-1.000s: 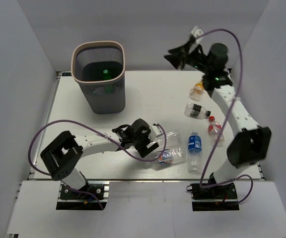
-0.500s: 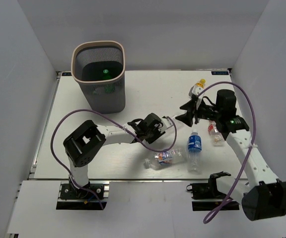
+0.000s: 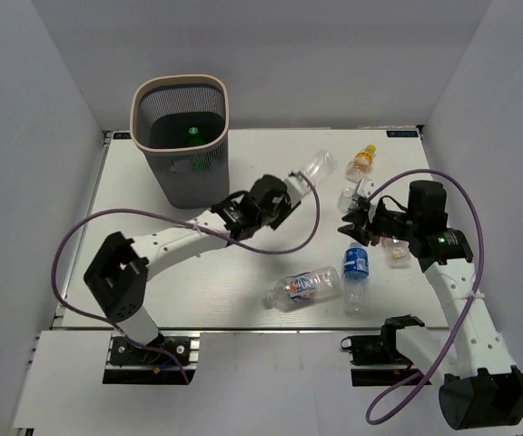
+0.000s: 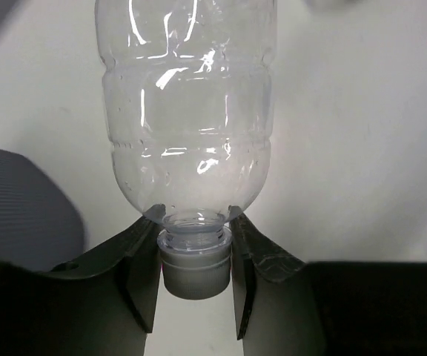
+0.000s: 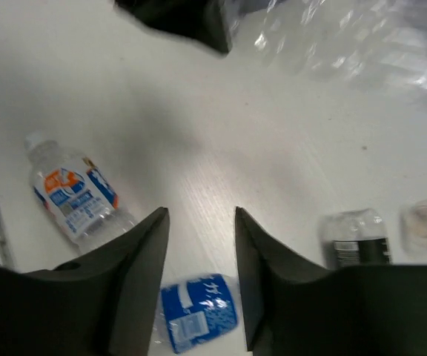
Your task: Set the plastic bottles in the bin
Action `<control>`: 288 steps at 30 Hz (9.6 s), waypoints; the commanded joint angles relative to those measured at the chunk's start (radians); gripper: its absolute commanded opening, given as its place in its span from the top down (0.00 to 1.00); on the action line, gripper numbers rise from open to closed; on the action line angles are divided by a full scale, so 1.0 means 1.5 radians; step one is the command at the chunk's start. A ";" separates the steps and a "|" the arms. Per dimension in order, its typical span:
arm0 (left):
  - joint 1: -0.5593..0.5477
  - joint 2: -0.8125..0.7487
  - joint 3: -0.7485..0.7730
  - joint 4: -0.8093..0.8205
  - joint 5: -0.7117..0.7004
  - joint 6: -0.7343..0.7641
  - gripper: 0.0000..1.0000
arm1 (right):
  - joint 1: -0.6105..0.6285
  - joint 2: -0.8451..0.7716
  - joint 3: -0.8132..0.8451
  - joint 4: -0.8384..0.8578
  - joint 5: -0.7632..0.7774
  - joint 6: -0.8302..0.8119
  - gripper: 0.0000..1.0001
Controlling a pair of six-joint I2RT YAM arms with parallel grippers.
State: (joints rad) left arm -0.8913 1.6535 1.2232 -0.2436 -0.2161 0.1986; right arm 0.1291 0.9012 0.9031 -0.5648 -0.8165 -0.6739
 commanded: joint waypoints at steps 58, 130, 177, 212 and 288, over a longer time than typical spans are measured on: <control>0.281 -0.416 -0.240 -0.082 0.396 -0.230 0.01 | 0.305 0.337 -0.114 0.027 0.166 -0.384 0.19; -0.096 0.190 0.205 -0.059 0.168 -0.568 0.01 | -0.244 0.400 0.304 -0.089 0.387 0.326 0.23; 0.068 0.195 0.746 -0.310 -0.256 -0.264 0.69 | -0.316 0.357 0.097 -0.146 0.221 0.166 0.10; 0.301 0.001 0.496 -0.128 0.111 -0.176 0.00 | -0.213 0.361 0.049 -0.062 0.396 0.197 0.10; -0.047 -0.035 -0.125 0.125 0.195 -0.103 0.00 | 0.256 0.681 0.819 0.601 0.247 0.407 0.29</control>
State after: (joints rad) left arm -0.9577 1.5639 0.9764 -0.1253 0.0971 -0.0769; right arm 0.5846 2.1483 2.1605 0.3641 -0.5758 -0.0143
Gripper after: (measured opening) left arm 0.998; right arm 0.747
